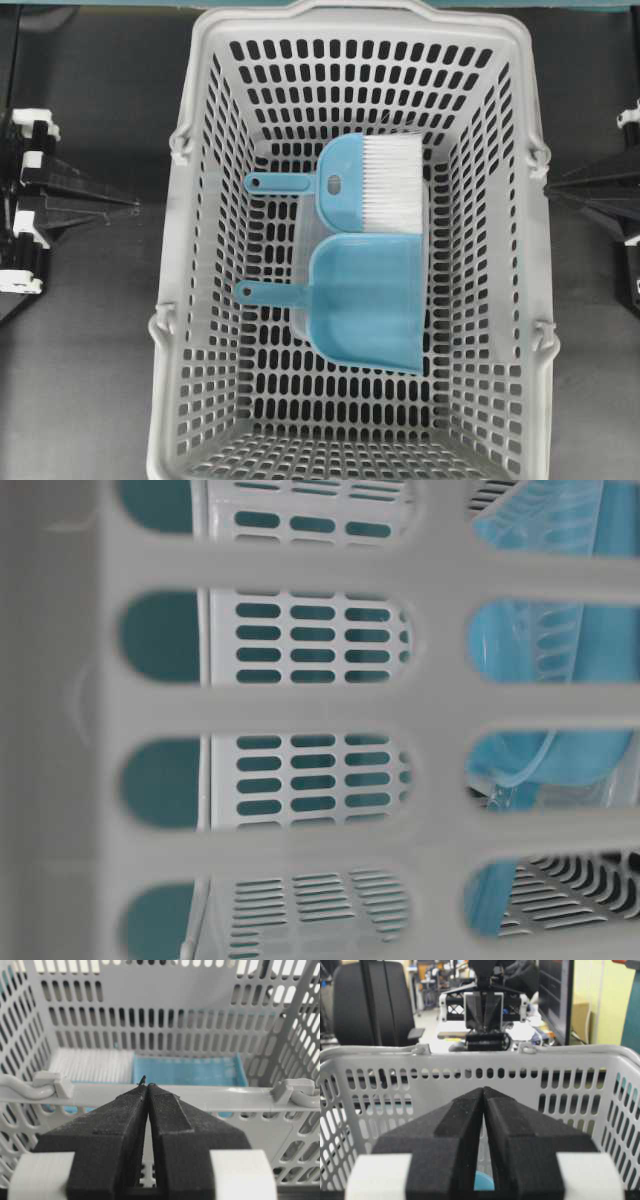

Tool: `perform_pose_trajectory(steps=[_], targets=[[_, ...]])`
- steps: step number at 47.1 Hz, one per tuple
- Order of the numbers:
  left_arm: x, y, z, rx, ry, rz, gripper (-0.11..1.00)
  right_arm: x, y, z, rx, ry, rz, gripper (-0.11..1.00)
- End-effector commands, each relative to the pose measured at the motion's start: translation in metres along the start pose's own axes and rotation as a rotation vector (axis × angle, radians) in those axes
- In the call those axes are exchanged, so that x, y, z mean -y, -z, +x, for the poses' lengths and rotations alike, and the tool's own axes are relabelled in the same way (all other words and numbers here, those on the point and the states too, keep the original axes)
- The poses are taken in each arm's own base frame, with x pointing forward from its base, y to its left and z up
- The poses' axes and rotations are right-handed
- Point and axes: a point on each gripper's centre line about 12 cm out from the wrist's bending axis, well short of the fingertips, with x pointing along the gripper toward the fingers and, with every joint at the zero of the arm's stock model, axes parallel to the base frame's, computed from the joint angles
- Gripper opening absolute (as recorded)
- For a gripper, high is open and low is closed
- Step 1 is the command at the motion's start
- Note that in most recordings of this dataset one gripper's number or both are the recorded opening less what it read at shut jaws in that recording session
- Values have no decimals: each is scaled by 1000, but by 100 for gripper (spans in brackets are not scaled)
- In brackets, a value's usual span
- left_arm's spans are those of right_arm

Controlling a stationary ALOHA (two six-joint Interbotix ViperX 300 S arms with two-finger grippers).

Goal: Pick up the dustpan from the shopping basket with the left arm.
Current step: 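Move the left gripper over the basket toward the blue dustpan handle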

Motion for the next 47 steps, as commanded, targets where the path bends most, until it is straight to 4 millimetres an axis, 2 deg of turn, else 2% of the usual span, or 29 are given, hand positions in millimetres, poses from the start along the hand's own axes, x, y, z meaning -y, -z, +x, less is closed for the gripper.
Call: perform_pose_trajectory(steps=[1,5,15,24,32,40,47], targets=[[1,-16,5,14,10,20,6,0,-2,2,5,-1,11,0],[1,-27,10,-32,6,2,0,-1,-2,1,9,-3,11,0],[-1,-69,26,-175,-6,3,0,-1,-5,-2,23,-2,11,0],[1,-95,56,-371,-5,14,0,-1,-4,-3,20,-4,13,0],[7,-97,95,-553,20,46,0,-1,-4,-3,18,-4,13,0],[16,-84,136,-688,47,70,0,-1,-3,-3,12,-3,17,0],[20,-72,161,-791,53,75,0,-1,-2,-3,8,-3,17,0]])
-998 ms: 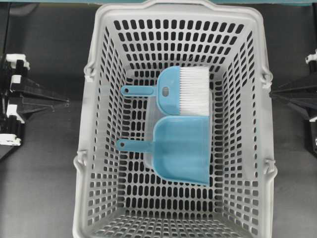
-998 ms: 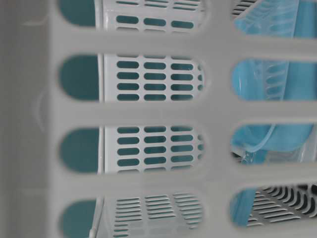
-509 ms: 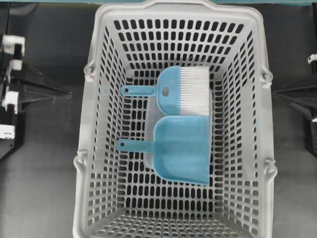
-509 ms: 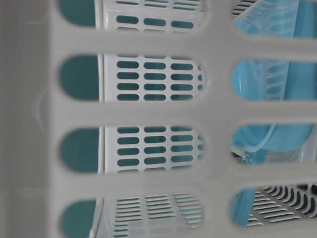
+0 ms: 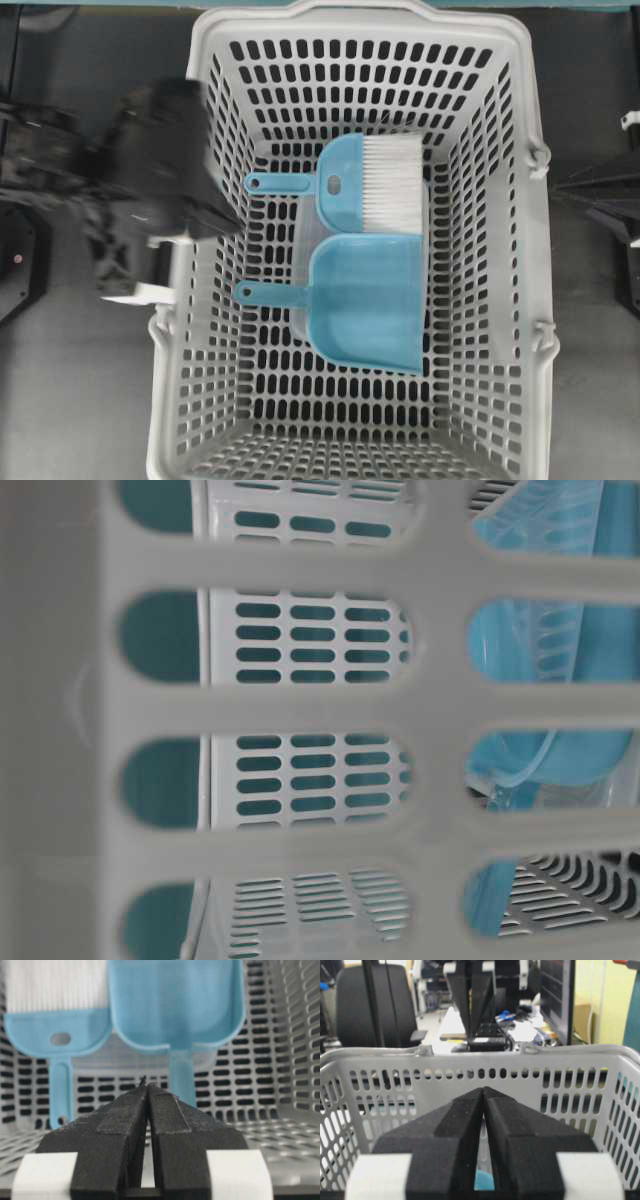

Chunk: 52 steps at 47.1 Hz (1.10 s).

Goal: Pick up the dustpan from the shopping basket with the left arm.
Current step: 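Move the left gripper over the basket toward the blue dustpan handle, then lower the left gripper around the dustpan handle and close it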

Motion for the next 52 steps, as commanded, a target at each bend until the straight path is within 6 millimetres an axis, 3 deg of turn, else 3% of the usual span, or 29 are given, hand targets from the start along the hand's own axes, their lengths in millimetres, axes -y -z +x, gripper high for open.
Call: perform_pose_trajectory(steps=[1,10,12,24,28,52], targets=[[-1,-14,9,-41,-3,4,0,0,-3,1,6,-2,6,0],[4,-10,47,-188,7,12,1,0,-2,1,5,-2,6,0],[6,-8,55,-214,10,16,6,0,-2,1,5,-2,6,0],[19,5,103,-340,30,30,76,-1,0,0,1,-4,5,0],[24,12,116,-387,38,38,90,-1,-1,0,3,-5,6,0],[33,47,161,-482,40,23,90,-1,3,0,-6,-6,7,0]])
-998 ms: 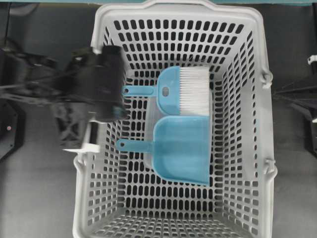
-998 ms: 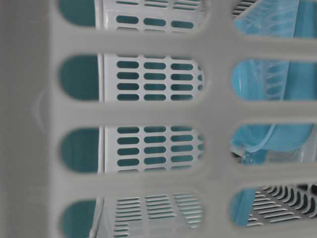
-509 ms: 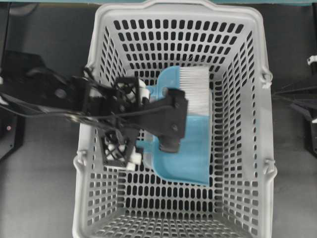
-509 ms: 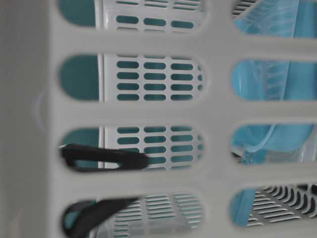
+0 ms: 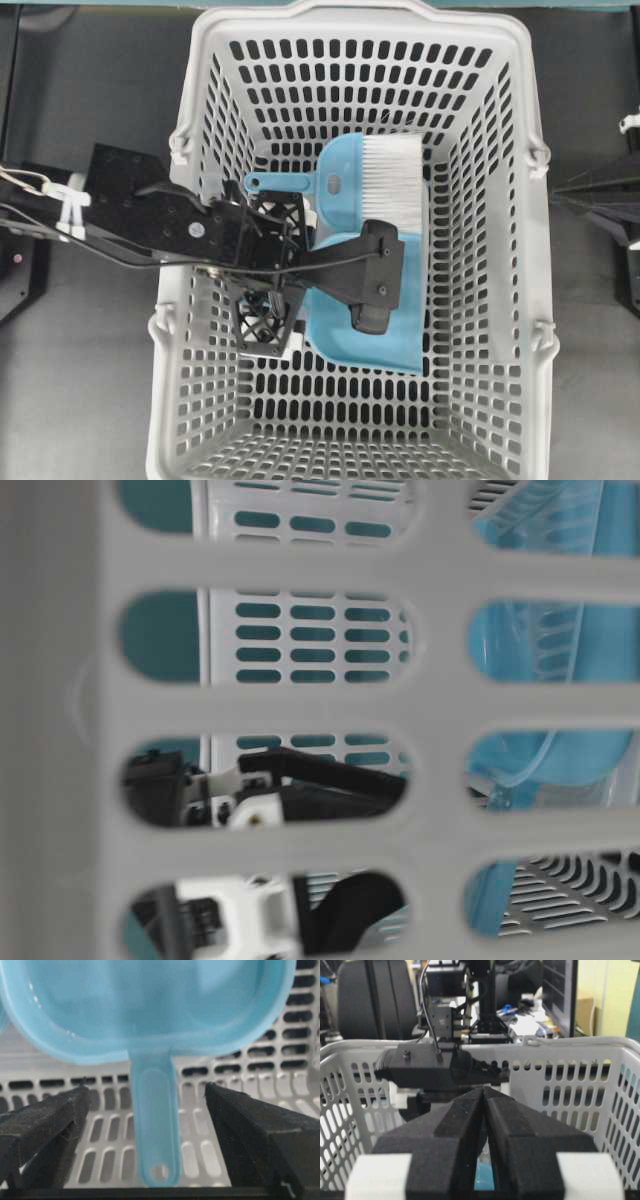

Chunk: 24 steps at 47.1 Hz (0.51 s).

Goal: Pick up the dustpan from the shopping basket with the left arm.
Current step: 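Lower the left gripper around the dustpan handle and close it, then lift the dustpan upward out of the basket with the left gripper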

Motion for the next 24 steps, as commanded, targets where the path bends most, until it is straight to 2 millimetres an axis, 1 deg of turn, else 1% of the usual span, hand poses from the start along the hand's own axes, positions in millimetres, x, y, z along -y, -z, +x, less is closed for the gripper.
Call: perform_pose_trajectory(steps=[1,7,13,16,18,20,24], targets=[[2,-2,1,14,-2,2,90,0,-2,1,5,-1,5,0],[2,4,13,-15,0,0,90,0,-1,1,5,-1,5,0],[2,7,15,-18,-1,-2,89,0,-1,1,2,-1,5,0],[2,7,16,-15,-1,-3,86,0,0,1,0,1,4,0],[2,6,15,-12,-1,0,83,0,0,1,0,-1,5,0],[2,6,15,-9,-1,0,78,0,0,1,3,1,4,0],[2,6,15,-12,0,0,58,0,0,1,2,1,4,0]])
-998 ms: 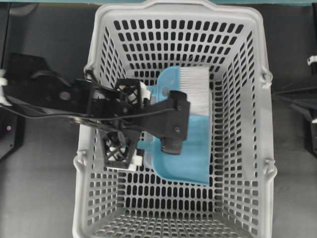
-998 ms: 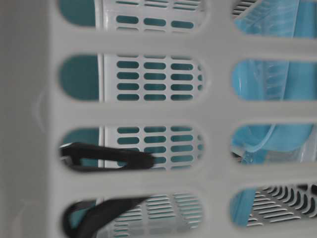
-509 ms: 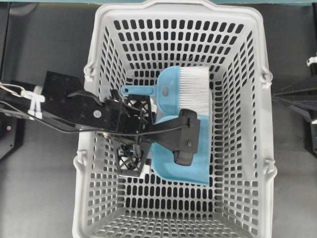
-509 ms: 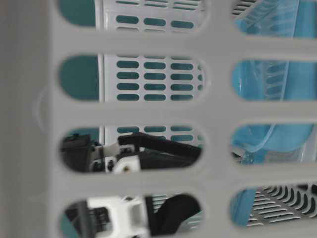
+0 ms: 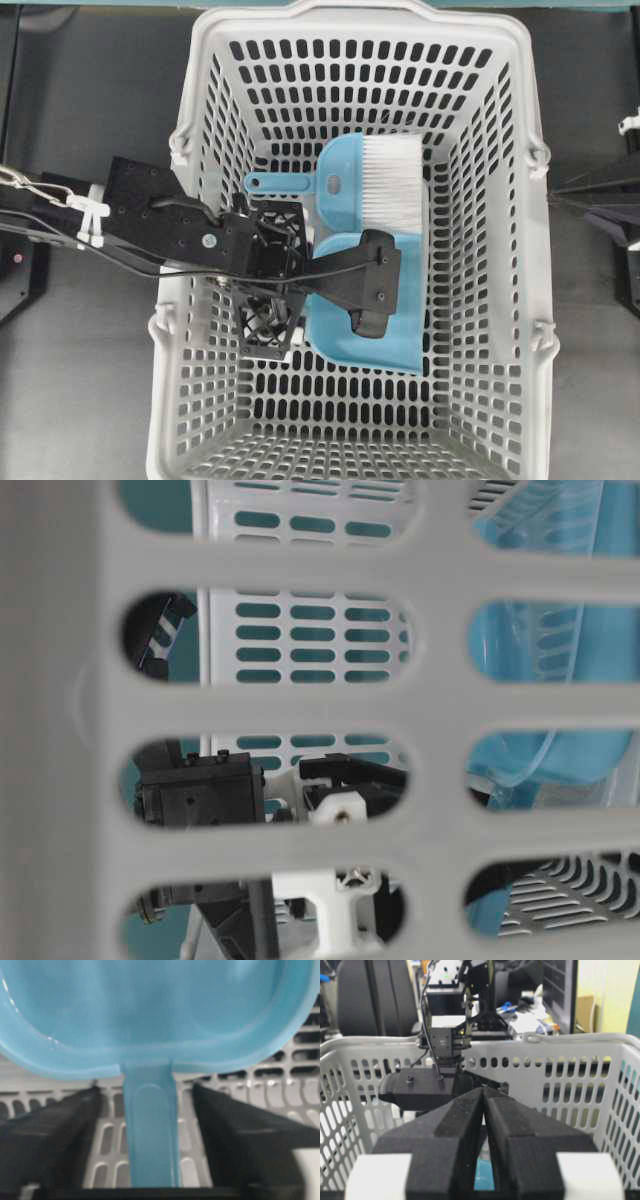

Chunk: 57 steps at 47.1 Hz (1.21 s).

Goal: Pick up the dustpan from the shopping basket with the left arm.
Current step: 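Lift the dustpan upward out of the basket with the left gripper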

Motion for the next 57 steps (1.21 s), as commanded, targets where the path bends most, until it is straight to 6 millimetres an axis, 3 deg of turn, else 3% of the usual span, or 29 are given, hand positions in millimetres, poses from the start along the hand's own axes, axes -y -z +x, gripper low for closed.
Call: perform_pose_trajectory(steps=[1,5,14,25,34,41,57], targets=[[0,-2,-6,17,-2,4,50,0,-2,1,6,-1,5,0],[0,-4,-11,25,-1,8,29,0,-2,1,6,1,4,0],[-2,-14,-46,78,-3,10,31,0,-3,1,9,-1,5,0],[-12,-30,-129,211,-13,-12,31,0,-3,0,11,-1,5,0],[-19,-32,-191,276,-22,-31,31,0,-3,0,11,-1,6,0],[-21,-33,-211,258,-24,-38,31,0,-3,0,11,-1,6,0],[-25,-41,-210,242,-28,-49,31,-1,-1,0,6,-7,7,0]])
